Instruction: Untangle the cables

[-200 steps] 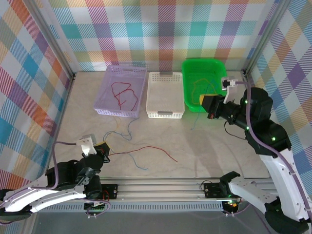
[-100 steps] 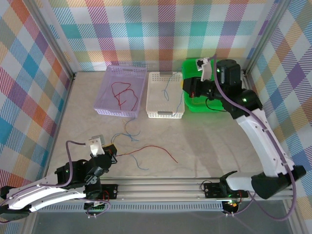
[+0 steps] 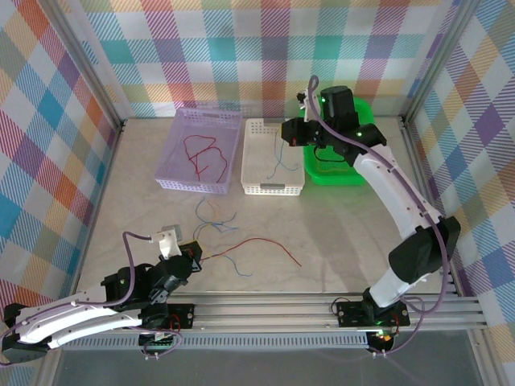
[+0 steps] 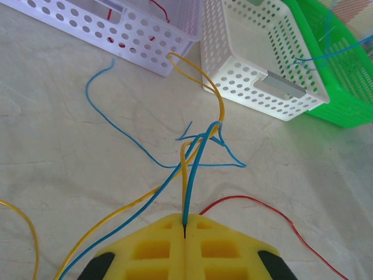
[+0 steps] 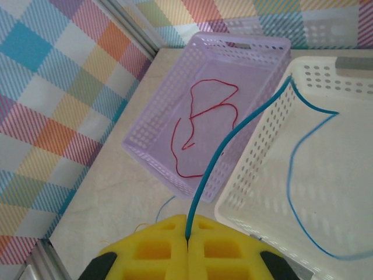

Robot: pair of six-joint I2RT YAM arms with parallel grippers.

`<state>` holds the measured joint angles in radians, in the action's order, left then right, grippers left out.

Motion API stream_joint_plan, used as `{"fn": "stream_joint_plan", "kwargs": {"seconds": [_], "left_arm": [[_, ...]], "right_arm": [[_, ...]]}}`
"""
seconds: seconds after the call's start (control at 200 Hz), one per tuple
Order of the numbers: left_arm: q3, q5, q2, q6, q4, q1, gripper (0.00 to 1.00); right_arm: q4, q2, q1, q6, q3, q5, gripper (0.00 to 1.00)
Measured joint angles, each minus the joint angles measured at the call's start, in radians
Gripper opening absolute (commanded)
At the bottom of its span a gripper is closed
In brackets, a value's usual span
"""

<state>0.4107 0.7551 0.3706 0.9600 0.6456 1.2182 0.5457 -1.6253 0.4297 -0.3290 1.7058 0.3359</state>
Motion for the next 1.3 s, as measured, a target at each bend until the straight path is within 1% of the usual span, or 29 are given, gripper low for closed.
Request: {"fn": "stream_joint_plan", "kwargs": {"seconds": [0.35, 0.76, 1.06, 1.3], "left_arm": [[-0.043, -0.014, 0.004, 0.021, -0.032, 0.0, 0.0], [-0.05, -0.031, 0.004, 0.021, -0.056, 0.0, 0.0], [-0.055, -0.037, 0.01, 0.021, -0.079, 0.0, 0.0], [-0.055, -0.04, 0.073, 0.019, -0.116, 0.0, 0.0]], "right_arm": [[-0.039, -0.103, -0.007, 0.001, 0.019, 0.006, 0.0], [-0.017, -0.36, -0.013, -0.003, 0.151, 0.006, 0.0], [0.006, -0.45, -0.018, -0.002, 0.183, -0.003, 0.0], [0.026, -0.497, -0.018, -0.001, 0.187, -0.019, 0.0]]}}
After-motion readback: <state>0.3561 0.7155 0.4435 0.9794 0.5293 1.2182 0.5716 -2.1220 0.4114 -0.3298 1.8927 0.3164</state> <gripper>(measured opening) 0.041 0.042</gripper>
